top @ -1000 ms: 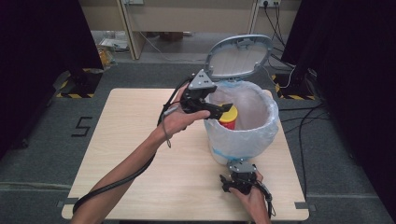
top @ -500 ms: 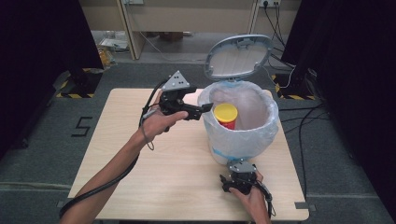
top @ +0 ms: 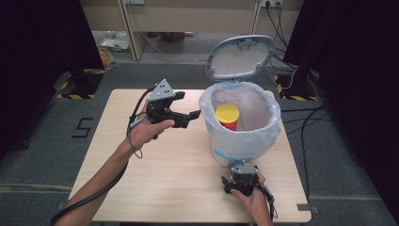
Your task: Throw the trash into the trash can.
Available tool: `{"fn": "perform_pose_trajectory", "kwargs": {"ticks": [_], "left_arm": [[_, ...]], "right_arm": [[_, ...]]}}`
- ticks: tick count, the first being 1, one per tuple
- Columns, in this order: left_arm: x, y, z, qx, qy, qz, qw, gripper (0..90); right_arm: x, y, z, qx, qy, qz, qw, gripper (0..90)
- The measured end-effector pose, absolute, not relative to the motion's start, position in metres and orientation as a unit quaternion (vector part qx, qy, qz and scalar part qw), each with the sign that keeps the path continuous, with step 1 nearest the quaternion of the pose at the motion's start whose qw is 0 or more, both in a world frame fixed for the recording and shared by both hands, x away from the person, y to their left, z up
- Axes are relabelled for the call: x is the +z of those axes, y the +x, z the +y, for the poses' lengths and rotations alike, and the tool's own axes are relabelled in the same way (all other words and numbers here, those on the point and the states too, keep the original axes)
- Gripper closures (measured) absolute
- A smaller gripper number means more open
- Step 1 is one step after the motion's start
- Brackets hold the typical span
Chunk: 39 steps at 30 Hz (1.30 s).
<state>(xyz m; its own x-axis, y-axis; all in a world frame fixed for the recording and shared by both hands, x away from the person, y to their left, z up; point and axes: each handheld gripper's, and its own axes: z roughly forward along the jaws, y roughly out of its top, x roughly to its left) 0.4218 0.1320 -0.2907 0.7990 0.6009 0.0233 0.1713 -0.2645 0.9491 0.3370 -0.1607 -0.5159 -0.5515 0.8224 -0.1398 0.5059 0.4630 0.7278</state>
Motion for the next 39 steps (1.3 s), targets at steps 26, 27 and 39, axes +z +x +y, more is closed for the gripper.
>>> {"fn": "perform_pose_trajectory", "kwargs": {"ticks": [26, 27, 39], "left_arm": [[-0.376, 0.394, 0.207, 0.193, 0.761, 0.311, 0.536, 15.1], [-0.376, 0.394, 0.207, 0.193, 0.761, 0.311, 0.536, 15.1], [-0.404, 0.388, 0.221, 0.194, 0.766, 0.324, 0.521, 15.1]], "right_arm": [[-0.516, 0.337, -0.160, 0.322, 0.405, 0.819, 0.247, 12.6], [-0.516, 0.337, -0.160, 0.322, 0.405, 0.819, 0.247, 12.6], [-0.516, 0.337, -0.160, 0.322, 0.406, 0.819, 0.247, 12.5]]}}
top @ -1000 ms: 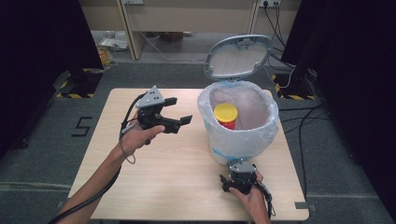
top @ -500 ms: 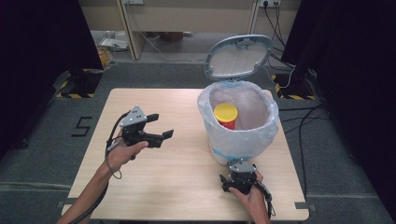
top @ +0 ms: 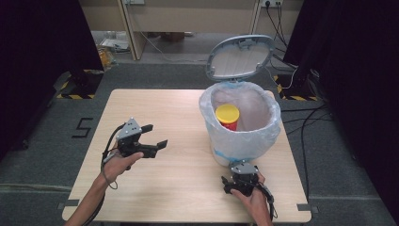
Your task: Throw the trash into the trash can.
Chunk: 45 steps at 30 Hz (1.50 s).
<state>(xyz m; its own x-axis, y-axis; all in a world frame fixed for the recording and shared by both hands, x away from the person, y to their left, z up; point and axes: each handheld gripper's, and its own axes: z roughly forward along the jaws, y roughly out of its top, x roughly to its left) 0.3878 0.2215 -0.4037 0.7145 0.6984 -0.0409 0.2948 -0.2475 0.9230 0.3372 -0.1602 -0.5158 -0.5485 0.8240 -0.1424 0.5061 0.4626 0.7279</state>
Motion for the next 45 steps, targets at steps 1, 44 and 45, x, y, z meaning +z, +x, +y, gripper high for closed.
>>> {"fn": "perform_pose_trajectory", "kwargs": {"ticks": [1, 44, 45], "left_arm": [[-0.407, 0.387, 0.223, 0.196, 0.767, 0.325, 0.517, 15.1], [-0.517, 0.371, 0.263, 0.176, 0.826, 0.379, 0.378, 15.3], [-0.519, 0.371, 0.263, 0.177, 0.827, 0.380, 0.375, 15.3]], "right_arm": [[-0.516, 0.337, -0.160, 0.322, 0.406, 0.819, 0.247, 12.5], [-0.516, 0.337, -0.161, 0.326, 0.404, 0.818, 0.248, 12.6], [-0.516, 0.337, -0.161, 0.326, 0.405, 0.818, 0.248, 12.6]]}}
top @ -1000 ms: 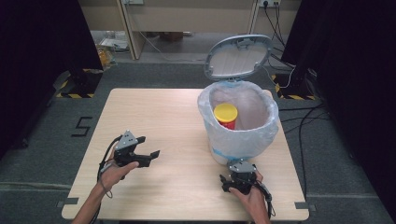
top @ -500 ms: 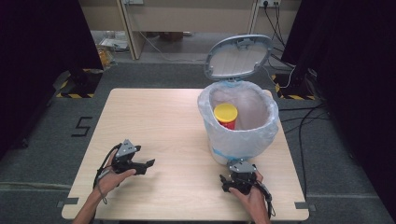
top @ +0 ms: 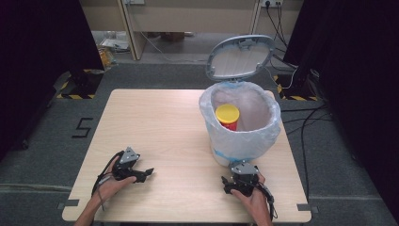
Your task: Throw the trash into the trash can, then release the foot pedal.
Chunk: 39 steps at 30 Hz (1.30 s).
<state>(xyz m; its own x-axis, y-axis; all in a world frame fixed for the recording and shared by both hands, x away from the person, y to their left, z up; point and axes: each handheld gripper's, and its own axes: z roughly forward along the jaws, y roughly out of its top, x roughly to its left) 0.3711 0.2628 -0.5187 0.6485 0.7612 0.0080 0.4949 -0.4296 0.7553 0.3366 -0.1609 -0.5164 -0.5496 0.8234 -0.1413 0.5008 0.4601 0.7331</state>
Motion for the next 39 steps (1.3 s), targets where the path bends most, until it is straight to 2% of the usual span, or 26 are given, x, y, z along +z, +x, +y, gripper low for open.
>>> {"fn": "perform_pose_trajectory", "kwargs": {"ticks": [39], "left_arm": [[-0.5247, 0.3661, 0.2648, 0.169, 0.820, 0.396, 0.376, 14.4]], "right_arm": [[-0.5167, 0.3358, -0.1615, 0.327, 0.404, 0.818, 0.247, 12.5]]}}
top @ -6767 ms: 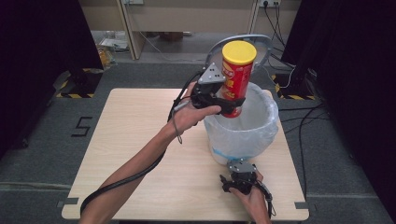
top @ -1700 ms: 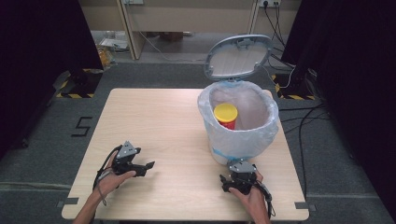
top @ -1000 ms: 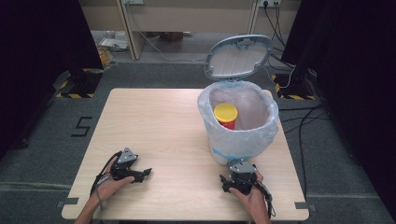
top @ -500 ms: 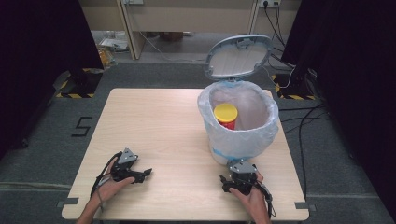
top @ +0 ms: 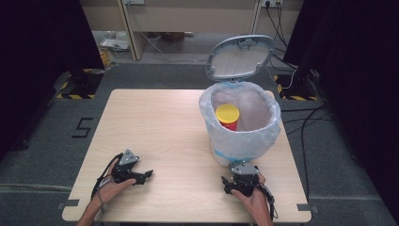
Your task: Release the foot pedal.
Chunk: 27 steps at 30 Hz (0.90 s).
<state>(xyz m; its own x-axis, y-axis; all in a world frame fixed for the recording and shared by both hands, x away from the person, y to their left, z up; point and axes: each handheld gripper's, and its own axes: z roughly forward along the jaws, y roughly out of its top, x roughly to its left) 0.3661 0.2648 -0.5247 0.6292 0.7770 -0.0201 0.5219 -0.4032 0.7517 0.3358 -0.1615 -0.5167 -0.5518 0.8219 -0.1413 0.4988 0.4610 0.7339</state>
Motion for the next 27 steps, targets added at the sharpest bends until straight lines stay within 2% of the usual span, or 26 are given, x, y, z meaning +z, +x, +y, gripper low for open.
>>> {"fn": "perform_pose_trajectory", "kwargs": {"ticks": [27], "left_arm": [[-0.5245, 0.3664, 0.2652, 0.167, 0.822, 0.394, 0.376, 14.4]], "right_arm": [[-0.5127, 0.3342, -0.1631, 0.342, 0.421, 0.803, 0.248, 14.7]]}}
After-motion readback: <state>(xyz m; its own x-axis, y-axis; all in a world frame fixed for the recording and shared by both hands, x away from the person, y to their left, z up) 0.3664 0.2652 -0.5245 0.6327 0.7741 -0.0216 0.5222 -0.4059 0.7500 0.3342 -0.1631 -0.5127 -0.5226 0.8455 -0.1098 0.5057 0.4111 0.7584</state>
